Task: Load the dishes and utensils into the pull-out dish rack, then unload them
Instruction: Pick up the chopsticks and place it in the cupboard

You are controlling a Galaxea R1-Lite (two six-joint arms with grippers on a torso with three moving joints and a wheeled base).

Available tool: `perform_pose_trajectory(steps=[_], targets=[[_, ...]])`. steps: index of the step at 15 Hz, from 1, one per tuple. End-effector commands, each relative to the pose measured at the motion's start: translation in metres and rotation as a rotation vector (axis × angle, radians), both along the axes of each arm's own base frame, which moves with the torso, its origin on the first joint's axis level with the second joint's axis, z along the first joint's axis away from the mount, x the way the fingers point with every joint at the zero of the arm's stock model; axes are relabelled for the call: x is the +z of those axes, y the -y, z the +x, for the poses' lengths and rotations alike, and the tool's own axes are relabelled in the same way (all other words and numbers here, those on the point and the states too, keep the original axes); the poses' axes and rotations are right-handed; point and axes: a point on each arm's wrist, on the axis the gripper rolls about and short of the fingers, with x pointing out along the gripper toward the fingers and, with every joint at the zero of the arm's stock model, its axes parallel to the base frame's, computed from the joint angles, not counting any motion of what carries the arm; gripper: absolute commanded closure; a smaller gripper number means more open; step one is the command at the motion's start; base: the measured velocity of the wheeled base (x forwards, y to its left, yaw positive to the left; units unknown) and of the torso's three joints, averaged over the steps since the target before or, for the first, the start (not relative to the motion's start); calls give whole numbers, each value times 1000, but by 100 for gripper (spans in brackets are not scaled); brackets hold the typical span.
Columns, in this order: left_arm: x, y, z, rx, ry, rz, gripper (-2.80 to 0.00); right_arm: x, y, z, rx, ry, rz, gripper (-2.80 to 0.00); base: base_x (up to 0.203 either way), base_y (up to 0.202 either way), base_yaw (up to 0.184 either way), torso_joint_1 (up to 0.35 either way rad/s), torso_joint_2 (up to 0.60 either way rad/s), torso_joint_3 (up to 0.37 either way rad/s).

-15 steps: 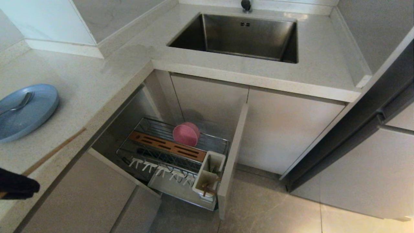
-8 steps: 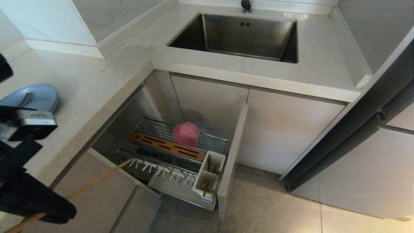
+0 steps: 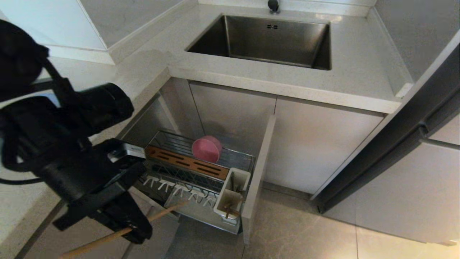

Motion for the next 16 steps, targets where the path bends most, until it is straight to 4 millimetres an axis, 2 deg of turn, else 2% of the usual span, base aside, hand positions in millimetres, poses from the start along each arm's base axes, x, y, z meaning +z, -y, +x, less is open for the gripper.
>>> perform_pose_trajectory(steps=[1, 4, 7, 16], targets=[[-34, 16, 33, 1, -125, 51, 0, 0, 0, 0, 0, 1, 0, 0, 0, 0, 0, 0, 0, 0], [-55, 21, 54, 20, -159, 66, 0, 0, 0, 0, 0, 1, 0, 0, 0, 0, 0, 0, 0, 0], [-68, 26, 66, 20, -163, 67, 0, 0, 0, 0, 0, 1, 0, 0, 0, 0, 0, 9, -1, 1], [-92, 50, 79, -31, -176, 78, 0, 0, 0, 0, 0, 1, 0, 0, 0, 0, 0, 0, 0, 0]])
